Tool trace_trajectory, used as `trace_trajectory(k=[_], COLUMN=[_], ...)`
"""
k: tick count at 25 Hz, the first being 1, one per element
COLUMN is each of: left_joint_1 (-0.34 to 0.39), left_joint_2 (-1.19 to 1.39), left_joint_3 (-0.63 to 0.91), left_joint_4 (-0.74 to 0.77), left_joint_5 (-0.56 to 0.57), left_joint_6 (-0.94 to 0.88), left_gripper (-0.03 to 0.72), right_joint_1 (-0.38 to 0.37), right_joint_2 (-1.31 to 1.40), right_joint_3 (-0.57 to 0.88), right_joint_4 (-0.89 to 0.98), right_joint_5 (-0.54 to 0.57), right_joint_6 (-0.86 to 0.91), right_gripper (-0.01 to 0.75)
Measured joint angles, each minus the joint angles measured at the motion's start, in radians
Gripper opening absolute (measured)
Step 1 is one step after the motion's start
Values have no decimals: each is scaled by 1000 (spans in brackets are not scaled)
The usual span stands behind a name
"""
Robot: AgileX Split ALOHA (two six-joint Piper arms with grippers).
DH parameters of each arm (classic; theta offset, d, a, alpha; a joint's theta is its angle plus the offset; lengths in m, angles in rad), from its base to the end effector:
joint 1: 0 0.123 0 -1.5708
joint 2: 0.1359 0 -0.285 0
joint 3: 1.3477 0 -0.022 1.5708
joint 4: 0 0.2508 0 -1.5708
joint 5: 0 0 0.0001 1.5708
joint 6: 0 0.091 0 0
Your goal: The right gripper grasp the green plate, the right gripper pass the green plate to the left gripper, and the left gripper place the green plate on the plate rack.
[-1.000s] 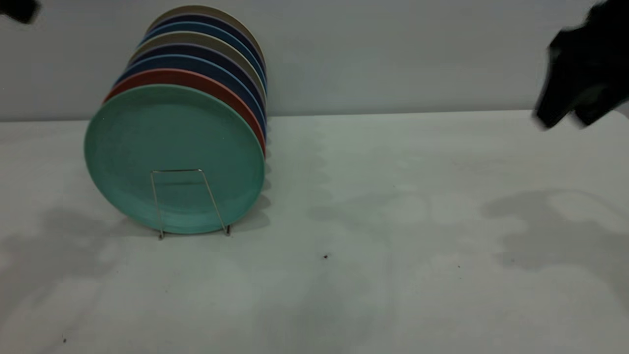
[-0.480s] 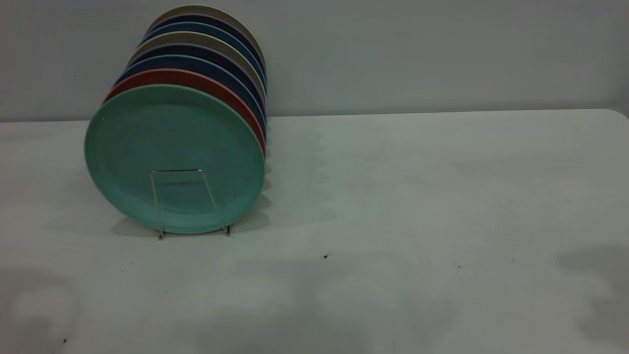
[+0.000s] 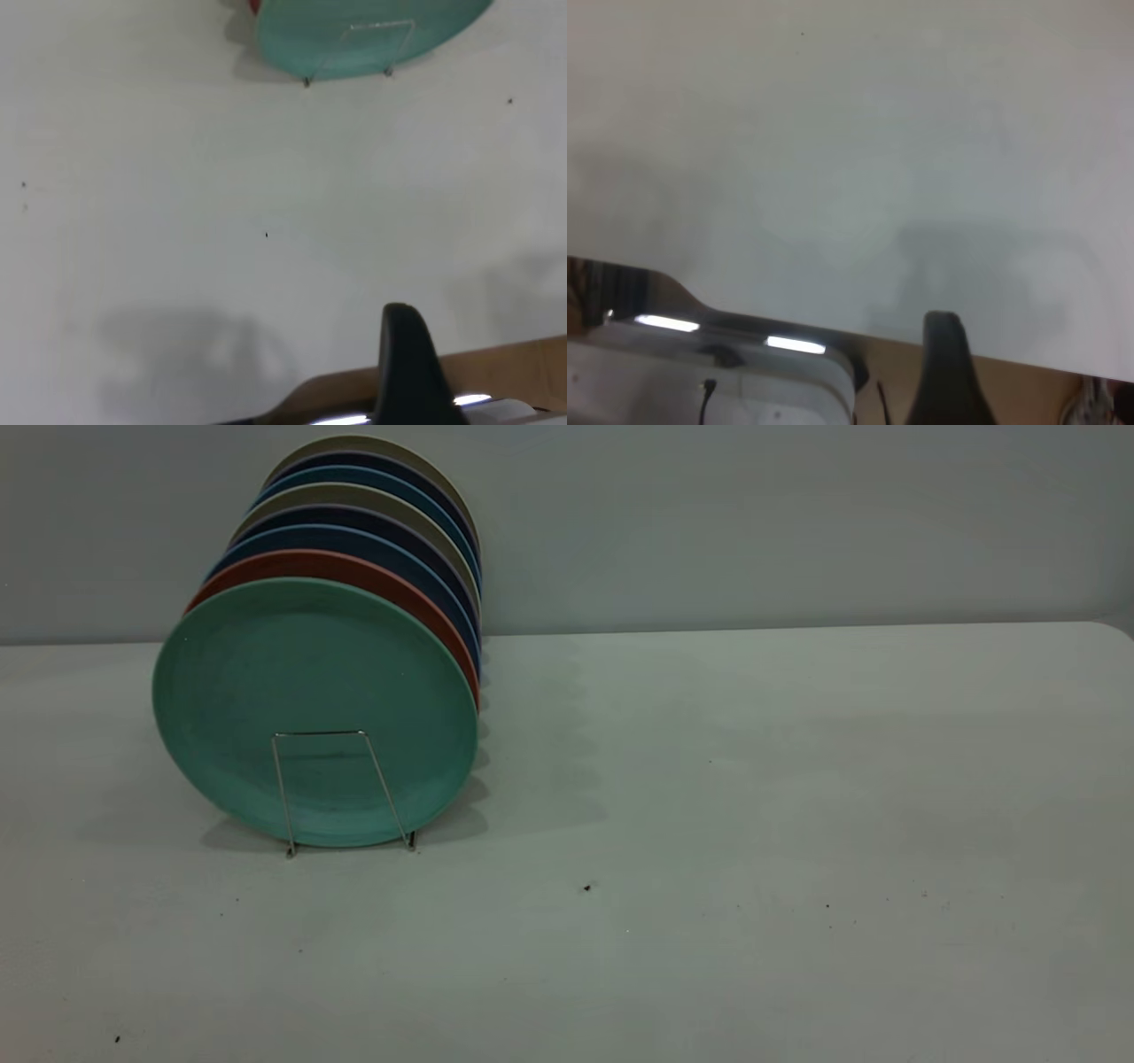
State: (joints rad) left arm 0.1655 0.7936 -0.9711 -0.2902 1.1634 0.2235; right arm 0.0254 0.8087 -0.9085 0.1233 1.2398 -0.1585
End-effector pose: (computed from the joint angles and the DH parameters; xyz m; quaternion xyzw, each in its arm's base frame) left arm 0.1238 -0.0036 0.3703 0.0168 0.9341 -0.0784 0.3480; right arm 0.1199 0.0136 0.3437 -0.0842 0.9611 0.0443 0.2591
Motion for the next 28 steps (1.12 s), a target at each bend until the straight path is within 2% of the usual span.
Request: trace_trajectory(k=[10,16,24,28], left_joint_1=[0,0,-121,-141], left_joint_2=[-481,-637,-659,-659], left_joint_3=[276,434,473,477], left_joint_4=[2,41,82,106], left_joint_5=[2,-1,-11,-16], left_joint_6=[-5,-5,-13,-25], left_gripper=[446,446,446,446], right_joint_1=[0,0,0,0], right_joint_2=[-440,-641,-732,-732], right_joint_3=[234,378,407,423], right_joint_4=[2,1,0,0], right_joint_5=[0,0,-48,-80], right_joint_6=[-54,-107,-106,-105], right_gripper=[550,550,548,548])
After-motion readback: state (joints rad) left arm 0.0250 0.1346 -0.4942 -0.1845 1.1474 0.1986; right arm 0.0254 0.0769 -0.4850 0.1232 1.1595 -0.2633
